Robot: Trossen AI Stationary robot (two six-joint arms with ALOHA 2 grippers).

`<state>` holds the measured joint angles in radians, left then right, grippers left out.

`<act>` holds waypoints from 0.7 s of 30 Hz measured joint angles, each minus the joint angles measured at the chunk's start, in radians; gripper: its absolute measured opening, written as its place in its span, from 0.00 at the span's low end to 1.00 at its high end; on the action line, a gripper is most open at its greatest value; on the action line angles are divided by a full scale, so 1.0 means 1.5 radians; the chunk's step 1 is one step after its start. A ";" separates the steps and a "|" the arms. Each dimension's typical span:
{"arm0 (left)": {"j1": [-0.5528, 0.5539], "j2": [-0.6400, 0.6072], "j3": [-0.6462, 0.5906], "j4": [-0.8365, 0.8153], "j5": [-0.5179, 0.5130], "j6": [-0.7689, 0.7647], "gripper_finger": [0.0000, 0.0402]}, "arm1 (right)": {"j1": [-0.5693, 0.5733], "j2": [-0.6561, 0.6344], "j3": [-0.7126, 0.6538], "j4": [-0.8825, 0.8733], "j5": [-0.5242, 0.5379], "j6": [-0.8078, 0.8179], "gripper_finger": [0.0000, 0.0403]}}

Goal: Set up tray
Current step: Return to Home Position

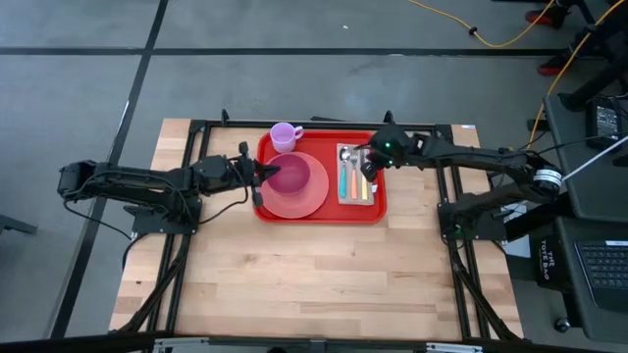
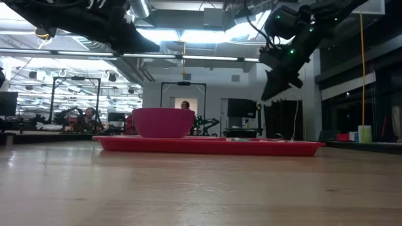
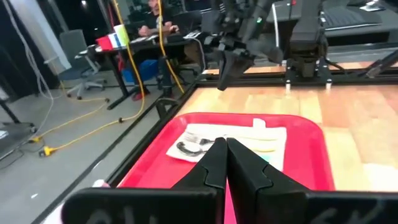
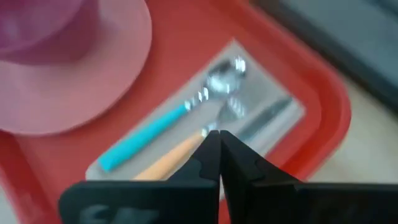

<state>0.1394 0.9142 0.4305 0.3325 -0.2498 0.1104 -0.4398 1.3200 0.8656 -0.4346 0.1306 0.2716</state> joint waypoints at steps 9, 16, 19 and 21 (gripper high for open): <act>0.000 -0.041 -0.095 0.110 -0.007 -0.021 0.00 | 0.000 -0.058 -0.114 0.253 -0.056 -0.116 0.01; 0.000 -0.167 -0.203 0.165 -0.006 -0.028 0.00 | 0.000 -0.098 -0.192 0.439 -0.142 -0.159 0.01; 0.000 -0.229 -0.238 0.165 -0.006 -0.039 0.01 | 0.000 -0.106 -0.220 0.504 -0.146 -0.168 0.01; 0.000 -0.270 -0.256 0.162 -0.007 -0.042 0.01 | 0.000 -0.106 -0.231 0.526 -0.146 -0.168 0.01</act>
<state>0.1394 0.5097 0.0462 0.5748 -0.2600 0.0467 -0.4397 1.1604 0.5186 0.3546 -0.0883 0.0197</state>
